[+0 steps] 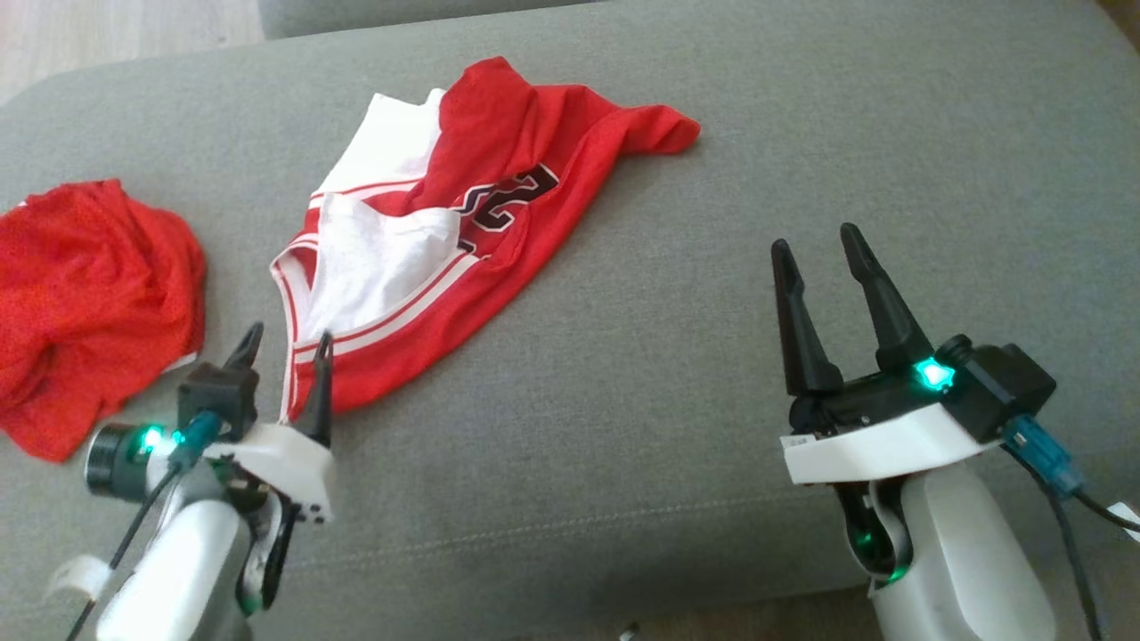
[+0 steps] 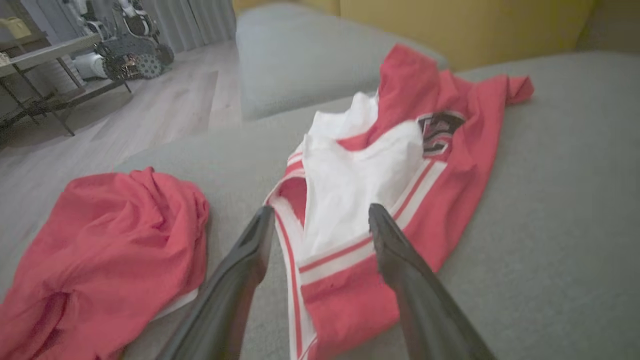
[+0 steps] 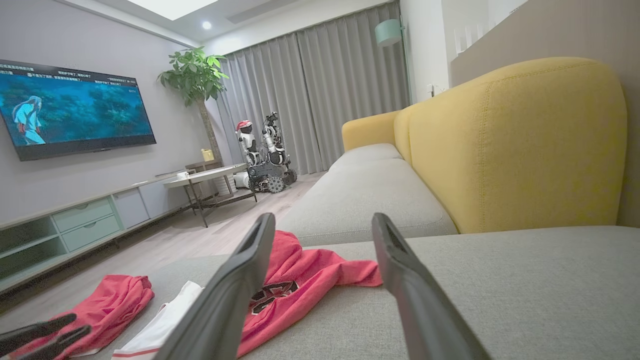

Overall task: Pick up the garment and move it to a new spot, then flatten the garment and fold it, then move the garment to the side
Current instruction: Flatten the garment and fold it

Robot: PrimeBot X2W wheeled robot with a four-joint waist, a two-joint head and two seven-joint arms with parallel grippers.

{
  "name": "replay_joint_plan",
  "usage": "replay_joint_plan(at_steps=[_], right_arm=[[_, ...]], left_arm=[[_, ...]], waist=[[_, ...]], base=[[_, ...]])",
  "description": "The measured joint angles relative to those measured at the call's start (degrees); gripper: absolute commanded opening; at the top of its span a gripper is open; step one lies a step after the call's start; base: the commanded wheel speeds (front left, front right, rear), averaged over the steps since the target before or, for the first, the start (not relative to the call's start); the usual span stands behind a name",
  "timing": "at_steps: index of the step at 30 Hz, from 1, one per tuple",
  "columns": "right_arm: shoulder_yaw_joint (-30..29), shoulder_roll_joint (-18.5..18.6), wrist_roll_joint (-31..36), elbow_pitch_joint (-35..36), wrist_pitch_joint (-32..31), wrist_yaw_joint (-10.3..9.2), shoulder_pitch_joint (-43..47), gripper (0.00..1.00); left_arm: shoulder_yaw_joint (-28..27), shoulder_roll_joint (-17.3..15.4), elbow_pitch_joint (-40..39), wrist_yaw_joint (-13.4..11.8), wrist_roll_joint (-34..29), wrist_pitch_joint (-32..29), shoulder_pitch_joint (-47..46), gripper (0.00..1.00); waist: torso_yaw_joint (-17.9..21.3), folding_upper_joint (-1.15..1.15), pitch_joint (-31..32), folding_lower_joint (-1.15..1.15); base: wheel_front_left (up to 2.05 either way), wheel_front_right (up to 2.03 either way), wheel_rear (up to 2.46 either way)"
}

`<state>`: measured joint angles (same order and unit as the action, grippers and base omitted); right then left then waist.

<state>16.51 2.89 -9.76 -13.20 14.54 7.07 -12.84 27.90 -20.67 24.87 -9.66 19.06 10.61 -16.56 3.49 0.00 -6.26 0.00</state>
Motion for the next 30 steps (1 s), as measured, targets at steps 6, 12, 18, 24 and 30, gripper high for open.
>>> replay_joint_plan(at_steps=[6,12,18,24,30], right_arm=[[-2.0,0.0,0.6,0.1,0.0,0.0,1.7,1.0],[-3.6,0.0,2.0,0.5,0.0,0.0,2.5,1.0],[-3.1,0.0,2.0,1.3,0.0,0.0,2.1,1.0],[-1.7,0.0,2.0,1.8,0.0,0.0,1.7,1.0],[-1.5,0.0,1.4,2.8,0.0,0.0,-1.0,1.0]], left_arm=[[-5.1,5.4,-8.1,-0.5,4.9,3.6,3.3,1.0],[-10.0,9.5,-14.0,-0.2,3.2,3.7,7.5,1.0],[-12.1,10.1,-11.1,2.2,0.0,3.7,6.1,1.0],[-12.2,9.1,-3.5,3.5,-1.3,3.6,-0.5,1.0],[-12.5,5.4,5.1,4.8,-2.4,-2.0,-11.5,1.0]], waist=[[-1.3,0.0,0.6,0.0],[-1.8,0.0,0.1,0.0],[-0.3,0.0,-1.7,0.0],[1.8,0.0,-4.1,0.0],[4.8,0.0,-7.7,0.0]], base=[[0.0,0.0,0.0],[0.0,0.0,0.0],[0.0,0.0,0.0],[0.0,0.0,0.0],[0.0,0.0,0.0]])
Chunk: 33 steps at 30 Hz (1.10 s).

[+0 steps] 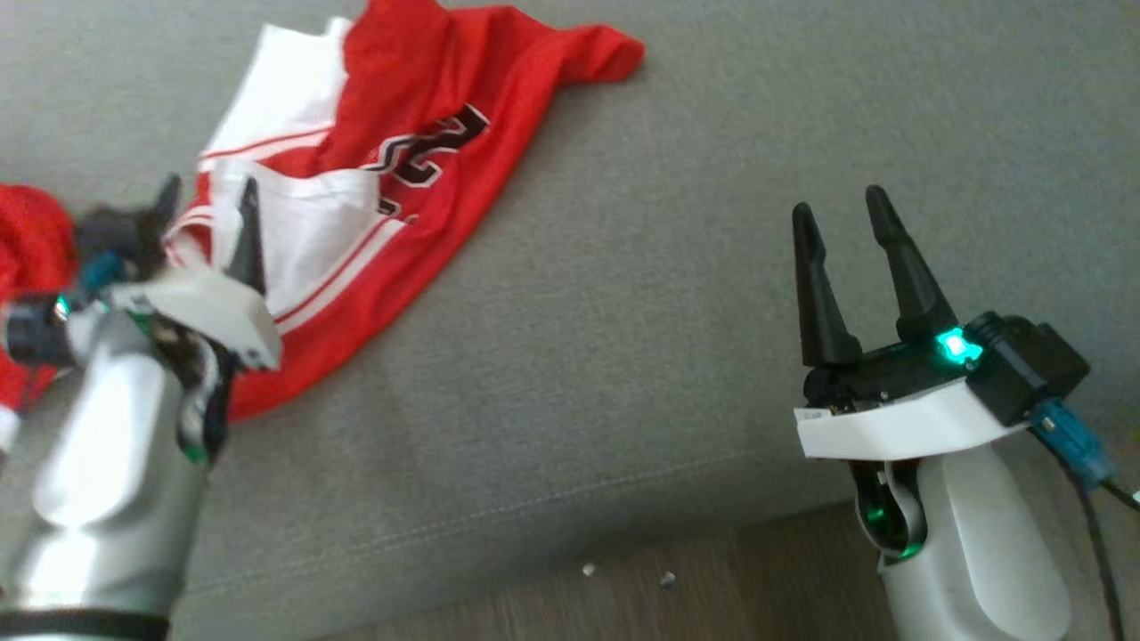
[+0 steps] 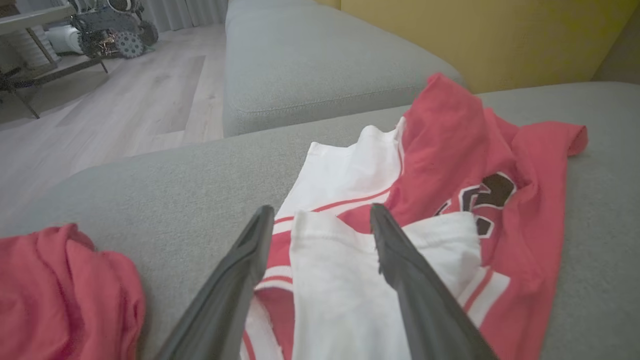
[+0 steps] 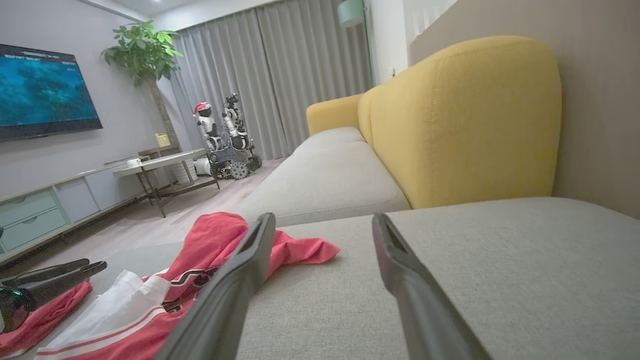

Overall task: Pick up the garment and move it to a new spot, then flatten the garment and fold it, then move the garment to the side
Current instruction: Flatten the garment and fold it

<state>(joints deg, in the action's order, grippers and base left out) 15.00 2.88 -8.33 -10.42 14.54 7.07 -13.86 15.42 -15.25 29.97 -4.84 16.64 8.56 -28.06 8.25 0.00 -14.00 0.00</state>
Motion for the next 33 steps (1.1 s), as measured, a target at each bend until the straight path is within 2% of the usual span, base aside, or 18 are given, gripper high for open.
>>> replay_joint_plan(at_steps=[3,5,10,14,26,27,28,29,33], right_arm=[[0.3,0.0,-1.4,0.3,0.0,0.0,-0.5,1.0],[0.7,0.0,-1.6,0.4,0.0,0.0,-0.5,1.0],[0.8,0.0,-2.4,0.6,0.0,0.0,-0.9,1.0],[0.7,0.0,-2.6,0.6,0.0,0.0,-1.6,1.0],[0.2,0.0,-3.6,0.6,0.0,0.0,-1.6,1.0],[0.3,0.0,-3.6,0.6,0.0,0.0,-1.6,1.0],[0.3,0.0,-3.6,0.6,0.0,0.0,-1.6,1.0],[0.3,0.0,-3.6,0.6,0.0,0.0,-1.6,1.0],[0.2,0.0,-3.6,0.6,0.0,0.0,-1.6,1.0]], left_arm=[[0.1,-2.7,3.3,2.7,0.0,-3.8,-5.6,1.0],[0.6,-4.3,4.7,3.6,-0.5,-5.6,-7.7,1.0],[1.1,-7.1,7.9,3.8,-2.4,-9.5,-10.6,1.0],[1.9,-7.4,9.8,3.3,-2.8,-12.8,-11.0,1.0],[3.1,-7.9,9.3,4.9,-2.2,-14.0,-10.8,1.0],[3.2,-7.9,9.2,4.9,-2.1,-14.1,-10.8,0.78],[3.3,-7.9,9.2,5.3,-1.6,-14.2,-10.8,0.24],[3.5,-7.9,9.2,5.6,-1.3,-14.7,-10.8,0.0],[3.6,-7.8,9.1,5.8,-0.8,-14.6,-10.8,0.0]], waist=[[1.9,0.0,-2.4,0.0],[2.8,0.0,-3.3,0.0],[4.4,0.0,-4.8,0.0],[4.9,0.0,-5.0,0.0],[4.8,0.0,-4.9,0.0],[4.8,0.0,-4.9,0.0],[4.8,0.0,-5.0,0.0],[4.8,0.0,-5.1,0.0],[4.6,0.0,-5.2,0.0]], base=[[0.0,0.0,0.0],[0.0,0.0,0.0],[0.0,0.0,0.0],[0.0,0.0,0.0],[0.0,0.0,0.0],[0.0,0.0,0.0],[0.0,0.0,0.0],[0.0,0.0,0.0],[0.0,0.0,0.0]])
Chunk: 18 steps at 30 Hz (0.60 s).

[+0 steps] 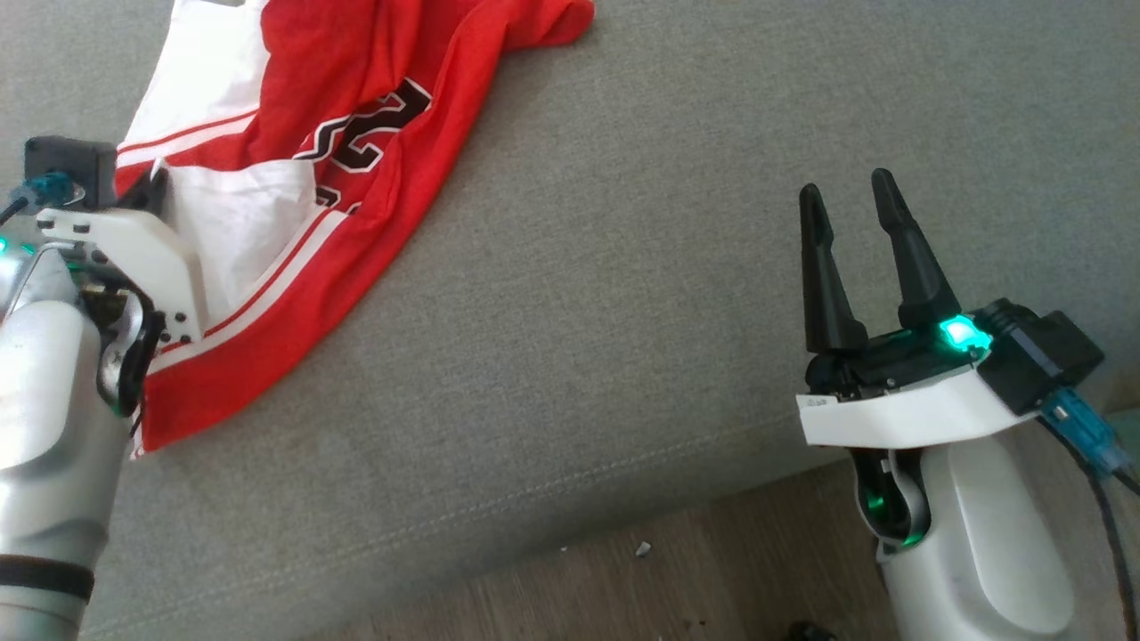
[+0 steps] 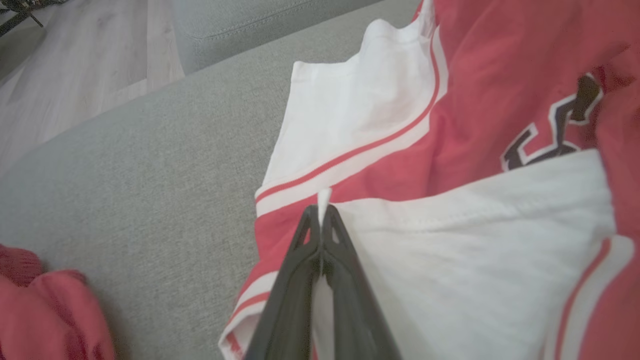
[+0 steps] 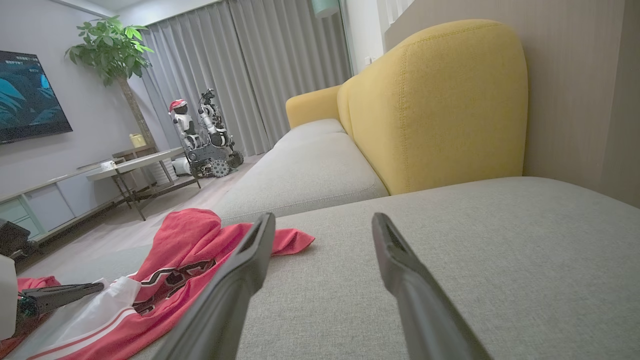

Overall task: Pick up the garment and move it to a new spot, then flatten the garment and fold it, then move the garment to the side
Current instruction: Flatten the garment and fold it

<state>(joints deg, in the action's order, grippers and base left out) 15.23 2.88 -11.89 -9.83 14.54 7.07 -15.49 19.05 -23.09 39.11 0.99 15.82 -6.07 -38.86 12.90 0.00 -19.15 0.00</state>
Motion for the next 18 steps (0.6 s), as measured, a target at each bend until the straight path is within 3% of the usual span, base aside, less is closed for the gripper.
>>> replay_joint_plan(at_steps=[10,14,18], right_arm=[[-1.8,0.0,0.5,-1.1,0.0,0.0,0.0,1.0],[-2.9,0.0,1.7,-2.1,0.0,0.0,0.2,1.0],[-5.0,0.0,2.7,-3.3,0.0,0.0,0.6,1.0]], left_arm=[[-1.7,0.0,-6.2,-3.8,0.1,7.9,1.7,0.0],[-2.7,-0.1,-12.3,-5.3,0.7,12.0,4.2,0.0],[-2.5,-0.2,-20.3,-5.3,1.1,14.0,7.9,0.0]], waist=[[-2.0,0.0,2.4,0.0],[-3.9,0.0,4.3,0.0],[-6.5,0.0,6.3,0.0]], base=[[0.0,0.0,0.0],[0.0,0.0,0.0],[0.0,0.0,0.0]])
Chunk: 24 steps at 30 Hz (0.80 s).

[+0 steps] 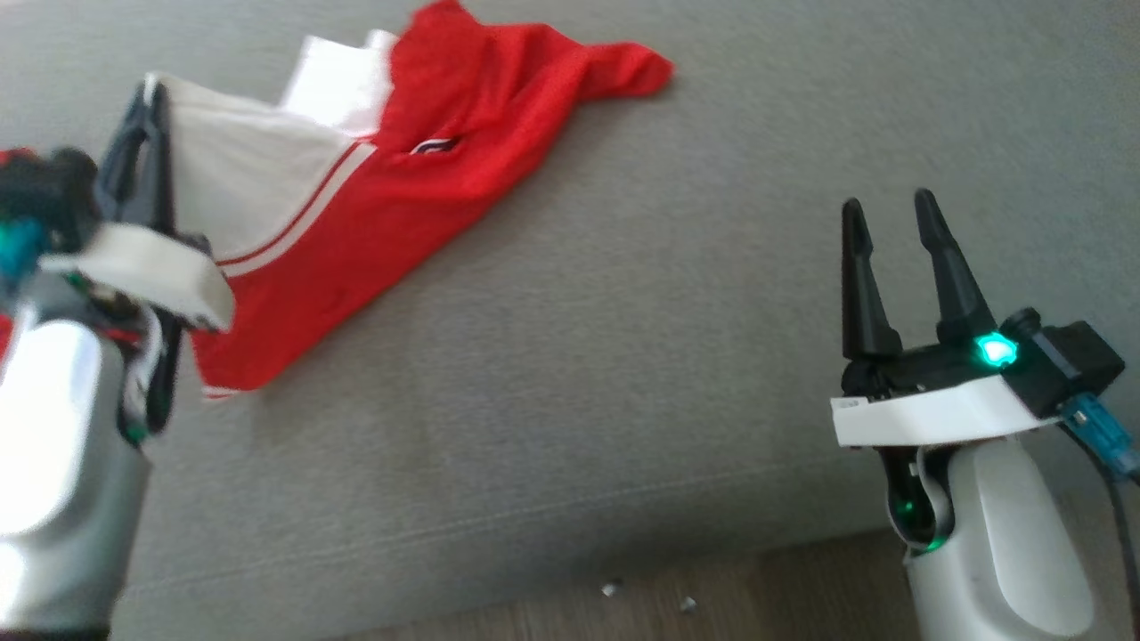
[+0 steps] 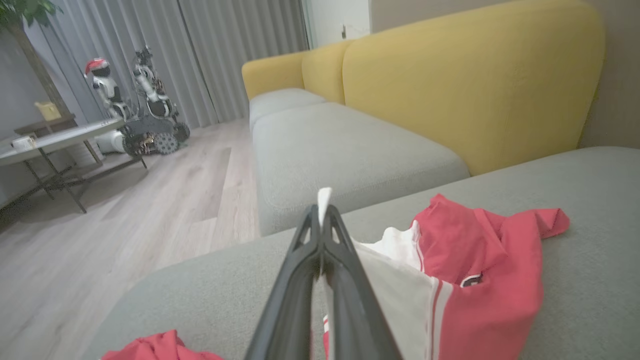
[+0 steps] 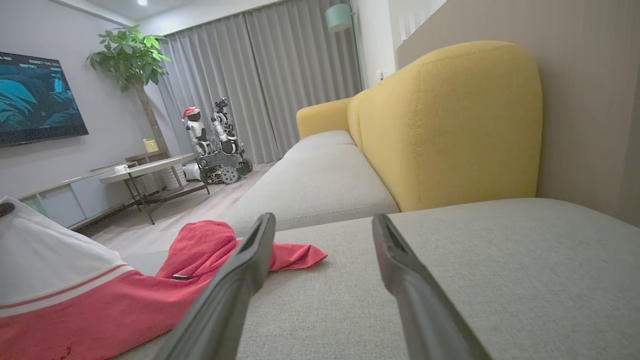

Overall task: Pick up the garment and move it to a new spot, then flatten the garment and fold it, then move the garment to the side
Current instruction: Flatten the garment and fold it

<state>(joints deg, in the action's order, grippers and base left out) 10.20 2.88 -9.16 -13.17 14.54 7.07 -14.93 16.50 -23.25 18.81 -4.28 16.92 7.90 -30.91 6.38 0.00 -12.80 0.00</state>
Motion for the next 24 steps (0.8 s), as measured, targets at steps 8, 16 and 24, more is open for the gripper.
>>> replay_joint_plan(at_steps=[8,16,24], right_arm=[[-4.0,0.0,2.8,-2.8,0.0,0.0,2.0,1.0],[-7.7,0.0,3.7,-5.5,0.0,0.0,2.1,1.0],[-13.0,-0.1,8.1,-11.0,-2.6,0.0,1.6,1.0]], left_arm=[[3.0,-1.4,-14.9,1.1,0.4,2.9,12.7,0.0],[4.2,-3.1,-19.9,1.2,-0.7,5.1,20.3,0.0],[8.1,-3.1,-18.6,1.8,-2.3,5.6,22.6,0.0]], waist=[[-6.7,0.0,3.6,0.0],[-12.6,0.0,6.1,0.0],[-17.3,0.0,7.0,0.0]], base=[[0.0,0.0,0.0],[0.0,0.0,0.0],[0.0,0.0,0.0]])
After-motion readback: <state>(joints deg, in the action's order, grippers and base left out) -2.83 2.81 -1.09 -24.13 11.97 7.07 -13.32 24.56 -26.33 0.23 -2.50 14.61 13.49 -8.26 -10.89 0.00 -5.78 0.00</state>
